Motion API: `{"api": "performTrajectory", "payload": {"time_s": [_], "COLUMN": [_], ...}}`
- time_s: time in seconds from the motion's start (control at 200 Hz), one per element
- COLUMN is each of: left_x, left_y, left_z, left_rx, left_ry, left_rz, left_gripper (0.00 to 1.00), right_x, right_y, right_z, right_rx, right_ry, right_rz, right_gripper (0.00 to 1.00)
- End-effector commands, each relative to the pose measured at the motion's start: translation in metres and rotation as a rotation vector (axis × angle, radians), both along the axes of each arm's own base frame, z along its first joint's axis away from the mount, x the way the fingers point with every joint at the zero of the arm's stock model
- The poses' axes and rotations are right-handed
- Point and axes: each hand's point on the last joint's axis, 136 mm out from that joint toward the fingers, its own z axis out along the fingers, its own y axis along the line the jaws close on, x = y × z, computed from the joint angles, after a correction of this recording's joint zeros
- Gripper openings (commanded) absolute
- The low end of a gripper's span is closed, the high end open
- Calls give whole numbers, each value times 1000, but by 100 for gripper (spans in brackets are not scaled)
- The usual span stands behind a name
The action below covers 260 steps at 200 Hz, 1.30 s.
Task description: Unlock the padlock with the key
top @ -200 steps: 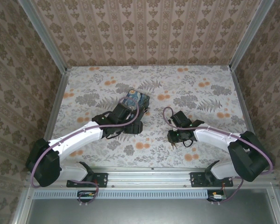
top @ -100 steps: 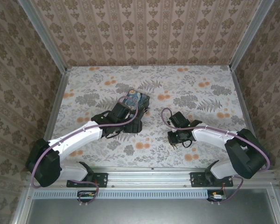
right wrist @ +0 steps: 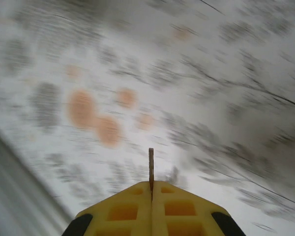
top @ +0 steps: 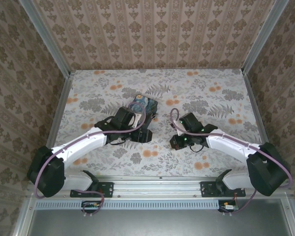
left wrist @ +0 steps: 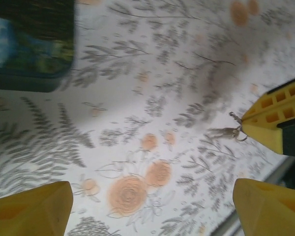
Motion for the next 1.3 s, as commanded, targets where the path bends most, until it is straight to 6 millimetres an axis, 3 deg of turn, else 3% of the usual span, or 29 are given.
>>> {"api": "performTrajectory", "payload": {"time_s": [0.0, 0.185, 0.44, 0.93, 1.12, 1.295], "left_x": [-19, -28, -31, -43, -46, -49], "left_y": [-24, -38, -37, -40, -41, -41], "left_z": [29, 50, 60, 81, 87, 89], "left_rx": [-202, -360, -440, -555, -571, -576], "left_ry": [-32, -51, -69, -98, -105, -101], "left_rz": [-169, -245, -260, -322, -344, -356], "left_gripper": [82, 63, 45, 39, 22, 21], "right_x": [-15, -20, -15, -16, -13, -10], "right_y": [39, 53, 52, 56, 58, 58], "right_z": [58, 89, 100, 104, 106, 107], "right_rx": [283, 423, 499, 542, 550, 555], "right_ry": [-3, -4, 8, 19, 8, -4], "right_rz": [181, 260, 268, 297, 295, 291], "right_gripper": [2, 2, 2, 1, 1, 1]}}
